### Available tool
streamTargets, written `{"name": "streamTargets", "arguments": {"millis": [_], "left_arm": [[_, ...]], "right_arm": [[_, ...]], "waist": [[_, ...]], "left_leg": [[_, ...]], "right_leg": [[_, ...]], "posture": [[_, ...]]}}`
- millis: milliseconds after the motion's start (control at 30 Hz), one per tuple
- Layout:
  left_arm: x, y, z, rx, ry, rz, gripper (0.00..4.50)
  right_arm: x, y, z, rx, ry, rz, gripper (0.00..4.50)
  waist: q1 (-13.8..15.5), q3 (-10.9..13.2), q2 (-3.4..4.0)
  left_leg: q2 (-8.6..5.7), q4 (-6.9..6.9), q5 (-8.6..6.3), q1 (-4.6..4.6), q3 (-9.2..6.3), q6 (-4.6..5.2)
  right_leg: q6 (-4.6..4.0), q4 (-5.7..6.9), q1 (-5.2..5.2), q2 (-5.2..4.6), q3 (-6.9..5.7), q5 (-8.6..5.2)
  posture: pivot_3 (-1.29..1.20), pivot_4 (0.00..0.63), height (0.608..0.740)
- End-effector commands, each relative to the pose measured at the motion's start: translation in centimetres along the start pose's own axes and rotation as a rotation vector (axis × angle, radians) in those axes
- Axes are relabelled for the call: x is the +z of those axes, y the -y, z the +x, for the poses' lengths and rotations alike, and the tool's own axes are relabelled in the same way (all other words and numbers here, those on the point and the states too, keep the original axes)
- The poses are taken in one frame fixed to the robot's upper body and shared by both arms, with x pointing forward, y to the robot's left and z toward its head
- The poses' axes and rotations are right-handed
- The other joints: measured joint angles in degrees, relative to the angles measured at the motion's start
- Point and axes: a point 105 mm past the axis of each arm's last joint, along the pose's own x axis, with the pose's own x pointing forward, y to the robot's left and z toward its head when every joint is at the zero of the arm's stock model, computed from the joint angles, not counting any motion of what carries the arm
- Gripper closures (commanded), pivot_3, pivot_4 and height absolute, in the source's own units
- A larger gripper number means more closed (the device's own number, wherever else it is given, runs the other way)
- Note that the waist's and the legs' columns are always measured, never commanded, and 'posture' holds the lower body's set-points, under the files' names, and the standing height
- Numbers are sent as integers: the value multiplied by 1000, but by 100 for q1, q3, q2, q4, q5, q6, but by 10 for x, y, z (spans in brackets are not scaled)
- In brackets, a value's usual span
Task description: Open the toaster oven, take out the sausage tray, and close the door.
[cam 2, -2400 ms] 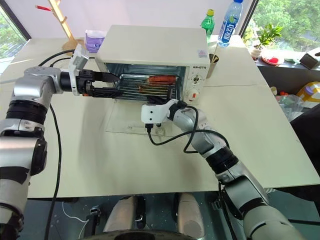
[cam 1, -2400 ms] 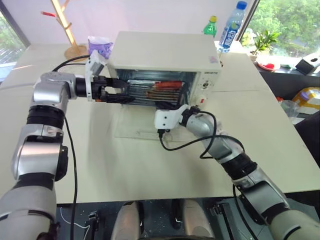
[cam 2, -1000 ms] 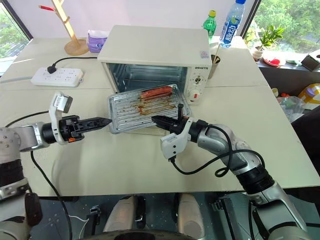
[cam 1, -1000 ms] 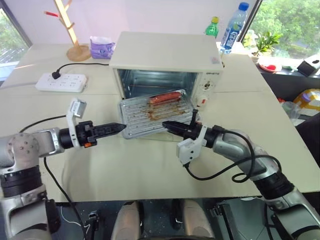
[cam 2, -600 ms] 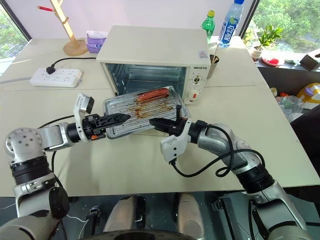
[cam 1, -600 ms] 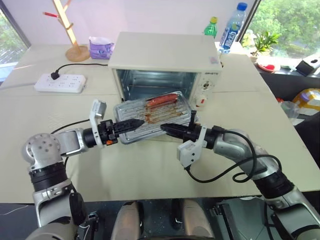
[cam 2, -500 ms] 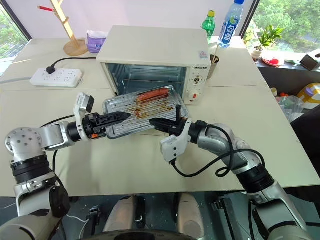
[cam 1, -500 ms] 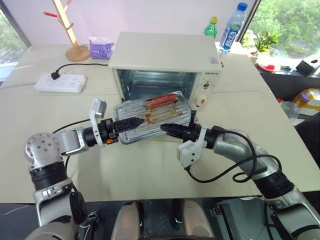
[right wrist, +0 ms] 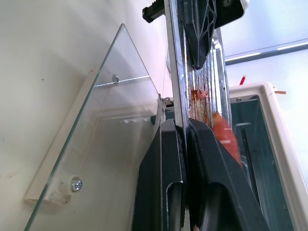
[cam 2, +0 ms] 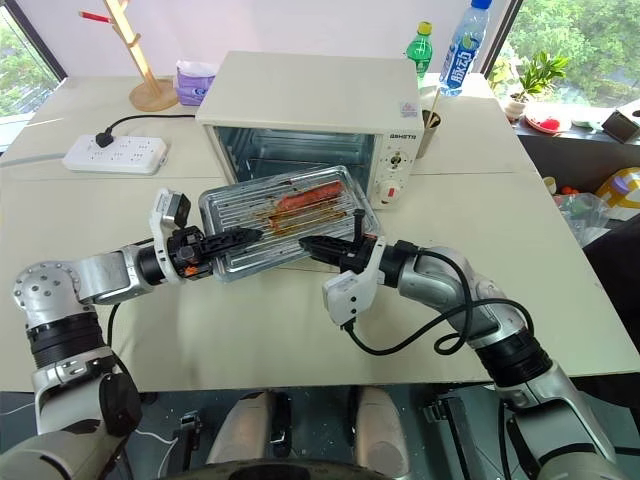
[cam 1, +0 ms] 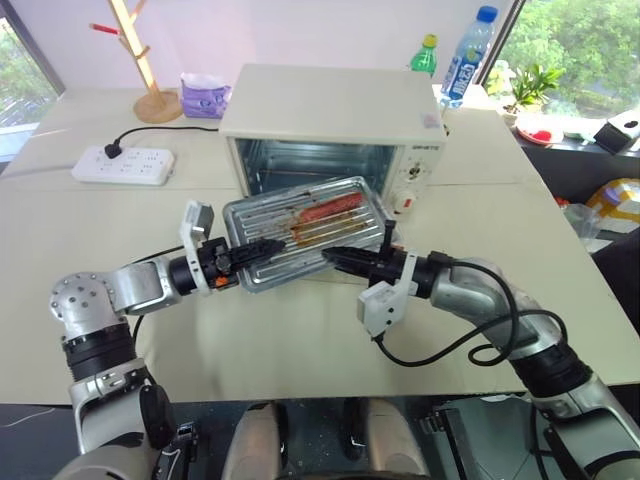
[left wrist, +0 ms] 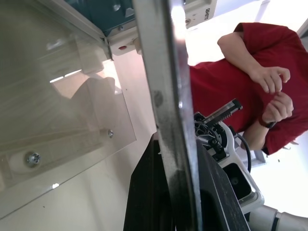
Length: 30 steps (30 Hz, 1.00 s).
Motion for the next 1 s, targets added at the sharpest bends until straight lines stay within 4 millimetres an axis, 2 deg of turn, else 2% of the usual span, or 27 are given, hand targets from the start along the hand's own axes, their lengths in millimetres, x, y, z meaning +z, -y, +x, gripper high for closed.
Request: {"name": "streamTargets", "arguments": {"millis": [33, 133, 333, 567, 800, 900, 1000], "left_arm": [[0, 6, 2, -44, 19, -9, 4500], [-2, 4, 2, -44, 40, -39, 4500], [-9, -1, -3, -33, 102, -111, 4500], [-11, -2, -27, 15, 249, -159, 4500], [-24, -3, -59, 80, 445, -151, 4500], [-35, 3, -72, 99, 523, -137, 4500], [-51, 11, -90, 135, 620, -126, 4500]], "right_arm": [[3, 9, -6, -7, -3, -6, 3553], [4, 8, -9, 11, -8, -1, 2115], [7, 19, -31, 14, -28, 171, 2115], [4, 25, -73, 55, -66, 451, 2115], [-34, 9, -100, 41, -228, 863, 2115], [-53, 1, -103, 13, -269, 1023, 2115], [-71, -19, -104, 32, -312, 1140, 2115]], "waist": [[3, 0, -1], [3, 0, 0], [10, 0, 0], [27, 0, 0], [31, -1, -1], [30, -1, 0], [17, -2, -1]], "left_leg": [[0, 0, 0, 0, -1, 0], [0, 0, 0, 2, -1, 0], [0, -1, -1, 5, -1, 0], [-2, -2, -20, 15, -15, 33], [-2, -2, -25, 23, -9, 41], [-2, -2, -26, 22, -9, 43], [-3, -2, -27, 22, -6, 45]], "right_leg": [[0, 0, 1, 0, 0, 0], [0, 0, 2, -1, 0, 0], [0, -1, 5, -5, 0, 0], [-3, -4, 15, -14, -1, -1], [-24, -15, 25, -15, -1, -13], [-26, -17, 25, -18, -1, -14], [-44, -20, 25, -21, -1, -25]], "posture": [[0, 150, 722], [0, 150, 722], [0, 150, 722], [0, 150, 722], [0, 150, 722], [0, 150, 722], [0, 150, 722]]}}
